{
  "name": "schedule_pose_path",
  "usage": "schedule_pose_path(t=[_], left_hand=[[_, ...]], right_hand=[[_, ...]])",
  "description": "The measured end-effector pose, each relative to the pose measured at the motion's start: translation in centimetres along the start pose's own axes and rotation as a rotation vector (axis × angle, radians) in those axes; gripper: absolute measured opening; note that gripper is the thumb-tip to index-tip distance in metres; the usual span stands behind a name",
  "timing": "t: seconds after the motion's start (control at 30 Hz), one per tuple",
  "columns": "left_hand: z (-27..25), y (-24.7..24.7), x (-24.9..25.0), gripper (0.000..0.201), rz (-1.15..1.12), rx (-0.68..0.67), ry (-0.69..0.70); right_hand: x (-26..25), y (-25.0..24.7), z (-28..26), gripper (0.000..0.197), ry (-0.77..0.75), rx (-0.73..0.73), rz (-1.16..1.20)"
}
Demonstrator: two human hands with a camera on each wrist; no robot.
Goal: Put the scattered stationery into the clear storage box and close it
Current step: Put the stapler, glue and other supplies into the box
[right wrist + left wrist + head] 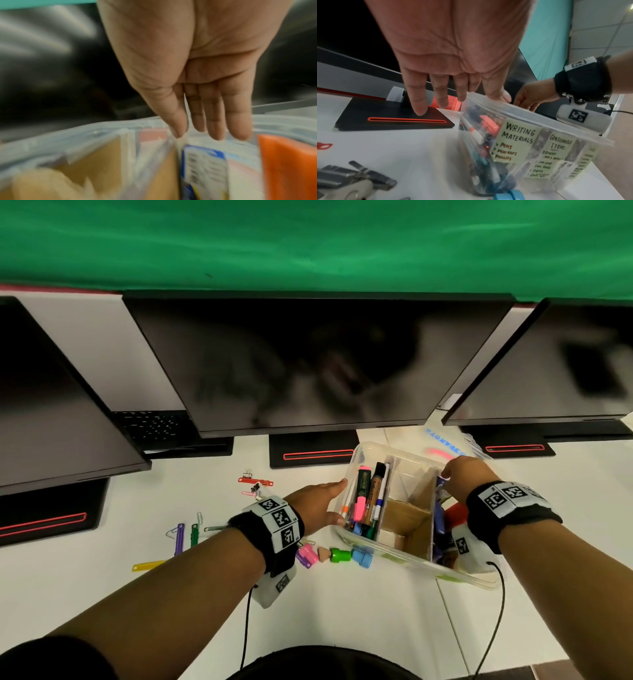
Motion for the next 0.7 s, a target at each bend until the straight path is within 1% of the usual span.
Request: schedule_pose_path(t=[0.1,0.2,0.27,0.33,0.43,0.53,0.6,0.7], left_hand=[[-0.1,0.0,-0.4,0.074,-0.021,0.033,0.019],[-1.2,-0.3,-1.9,0.065,-0.035,0.096,0.020],[-2.6,-0.6,-4.2,0.056,-0.083,0.140,-0.020],[-4.4,-1.0,-7.5,0.047,-0.063,0.167,-0.074],[-7.5,-1.1,-13.1,0.040,-0.004,0.159,-0.181],[-10.6,-0.4,-18.4,0.043,0.028,0.130,-0.292],[-12.6,0.2,-21.4,0.046,0.032,0.129,-0.360],[-15.1,1.0,-24.9,0.048,0.071,0.133,-0.443]], right_hand=[[-2.8,-3.0,-2.5,0.030,-0.093,0.092,0.142],[-6.8,-4.3,-6.2,0.022,-0.234,0.129,0.305],[-9.7,-3.9,-8.9,0.018,-0.349,0.086,0.361],[-12.8,-2.9,-11.8,0.018,-0.474,0.028,0.372],[-16.6,0.2,-15.1,0.024,-0.647,-0.046,0.310],[-18.8,5.5,-16.4,0.023,-0.721,-0.109,0.207],[-19.3,9.4,-16.4,0.029,-0.716,-0.128,0.086],[-18.3,13.5,-15.3,0.041,-0.627,-0.102,-0.043]])
Point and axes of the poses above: each hand's wrist, its own z-axis towards the middle knuckle, its own y-axis out of the palm, x = y × z, the point moved 8 cm from there along z, towards the middle knuckle, and after that the axes turned 3 degrees about y, right-handed, at the moved point
